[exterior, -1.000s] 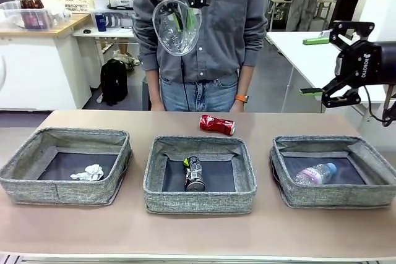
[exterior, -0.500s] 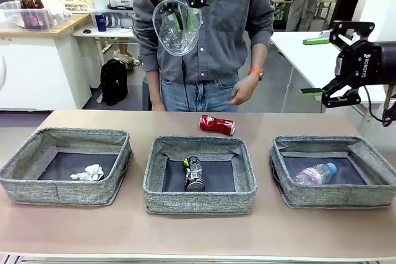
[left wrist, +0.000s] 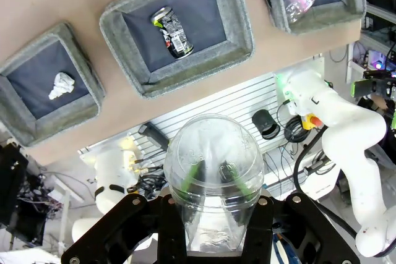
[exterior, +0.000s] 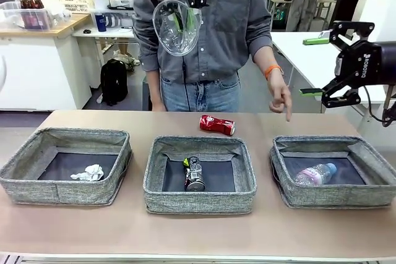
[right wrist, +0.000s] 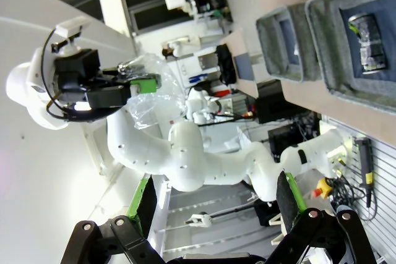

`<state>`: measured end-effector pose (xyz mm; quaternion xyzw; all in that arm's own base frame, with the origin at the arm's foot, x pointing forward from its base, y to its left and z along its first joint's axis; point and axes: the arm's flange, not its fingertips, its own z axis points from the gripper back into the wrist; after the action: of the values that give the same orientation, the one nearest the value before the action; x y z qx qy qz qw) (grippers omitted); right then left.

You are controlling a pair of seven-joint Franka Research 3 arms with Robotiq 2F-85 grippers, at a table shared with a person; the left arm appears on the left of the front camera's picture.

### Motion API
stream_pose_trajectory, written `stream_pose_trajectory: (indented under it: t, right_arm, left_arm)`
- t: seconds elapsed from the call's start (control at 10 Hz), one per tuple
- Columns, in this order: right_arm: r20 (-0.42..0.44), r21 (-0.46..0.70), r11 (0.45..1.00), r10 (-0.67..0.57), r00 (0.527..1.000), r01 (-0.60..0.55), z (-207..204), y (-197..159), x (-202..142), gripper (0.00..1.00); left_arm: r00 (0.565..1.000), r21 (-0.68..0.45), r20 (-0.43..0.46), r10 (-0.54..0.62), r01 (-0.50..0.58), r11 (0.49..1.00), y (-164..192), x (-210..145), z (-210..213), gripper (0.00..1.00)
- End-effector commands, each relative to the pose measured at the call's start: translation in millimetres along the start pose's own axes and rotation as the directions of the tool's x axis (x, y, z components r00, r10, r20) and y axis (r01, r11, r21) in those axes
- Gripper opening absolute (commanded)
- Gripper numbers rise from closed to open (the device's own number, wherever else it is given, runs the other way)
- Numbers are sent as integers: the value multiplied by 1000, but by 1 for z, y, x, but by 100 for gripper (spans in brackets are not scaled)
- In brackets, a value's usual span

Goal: Sort the waste into the appropriate baskets.
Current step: Place the picked waste into the Fabric basket indicated by the person.

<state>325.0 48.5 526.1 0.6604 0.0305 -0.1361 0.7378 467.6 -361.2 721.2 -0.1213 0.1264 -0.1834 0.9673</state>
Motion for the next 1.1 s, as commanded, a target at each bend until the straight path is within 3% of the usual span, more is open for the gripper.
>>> stream_pose_trajectory:
  t: [0.0, 0.8, 1.0]
  right_arm:
    - [4, 16, 1000, -17, 1000, 17, -1, 3, -1, 100]
    - [4, 16, 1000, -17, 1000, 17, -1, 3, -1, 100]
    - [-18, -20, 1000, 18, 1000, -18, 17, -1, -2, 100]
  left_arm:
    - [1000, 9, 16, 11, -11, 1000, -2, -4, 1, 16]
    - [1000, 9, 16, 11, -11, 1000, -2, -4, 1, 16]
    - [999, -20, 1, -49, 49, 999, -13, -2, 0, 16]
